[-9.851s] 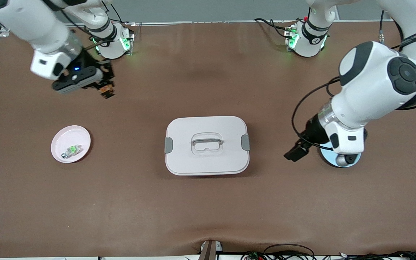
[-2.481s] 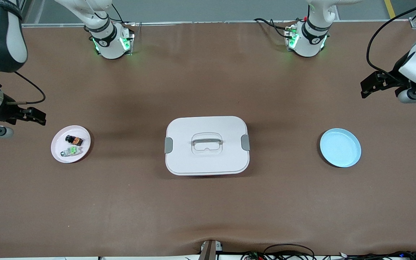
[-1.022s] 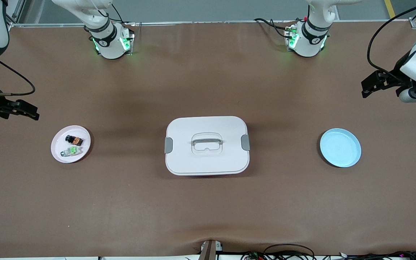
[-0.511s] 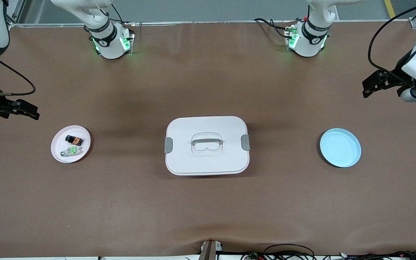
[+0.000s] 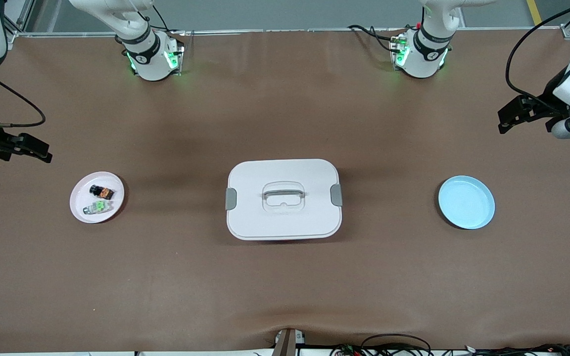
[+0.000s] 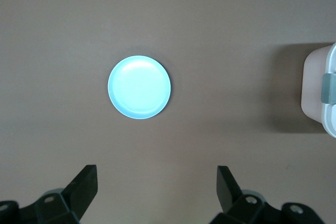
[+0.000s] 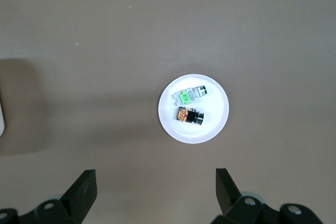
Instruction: Transfer orange switch to right arm and place
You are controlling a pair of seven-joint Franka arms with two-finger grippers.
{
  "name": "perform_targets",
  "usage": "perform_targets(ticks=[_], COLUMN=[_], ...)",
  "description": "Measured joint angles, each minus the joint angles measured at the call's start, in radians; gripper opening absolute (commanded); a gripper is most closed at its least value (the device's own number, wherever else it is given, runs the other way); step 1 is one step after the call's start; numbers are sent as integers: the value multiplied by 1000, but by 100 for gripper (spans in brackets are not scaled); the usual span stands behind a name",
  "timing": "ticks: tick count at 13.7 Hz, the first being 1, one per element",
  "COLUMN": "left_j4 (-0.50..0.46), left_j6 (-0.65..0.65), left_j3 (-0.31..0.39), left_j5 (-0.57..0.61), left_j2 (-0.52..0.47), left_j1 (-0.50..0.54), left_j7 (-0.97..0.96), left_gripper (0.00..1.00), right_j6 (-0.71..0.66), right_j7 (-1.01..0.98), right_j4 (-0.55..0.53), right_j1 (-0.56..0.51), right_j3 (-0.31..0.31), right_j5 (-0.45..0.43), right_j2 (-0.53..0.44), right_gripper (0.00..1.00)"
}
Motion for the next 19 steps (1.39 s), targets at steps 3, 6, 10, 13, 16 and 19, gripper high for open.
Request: perform_targets(ticks=[3,6,10,13,16,19], left_j4=[0,2,4,14,25,28], left_j6=[-1,-17,-20,-37,-57,-64], left_j3=[0,0,3,4,4,5], left_j5=[-4,-4,-6,-24,-29,-29], left_j2=[0,0,0,0,0,0], left_j1=[0,1,1,1,1,2], left_j7=[0,0,0,-2,-2,-2], left_gripper=[100,100,100,100,100,100], right_j6=[-20,-33,-38,-44,-46,-53], right_j7=[0,1,1,1,1,1], right_j4=[0,0,0,0,0,0], right_j1=[0,1,1,1,2,2], right_j3=[-3,-3,-4,-4,-4,-4], right_j5=[15,20,22,22,23,23], right_j2=[-16,-29,-32,-32,-32,-32], right_gripper=[100,100,100,100,100,100])
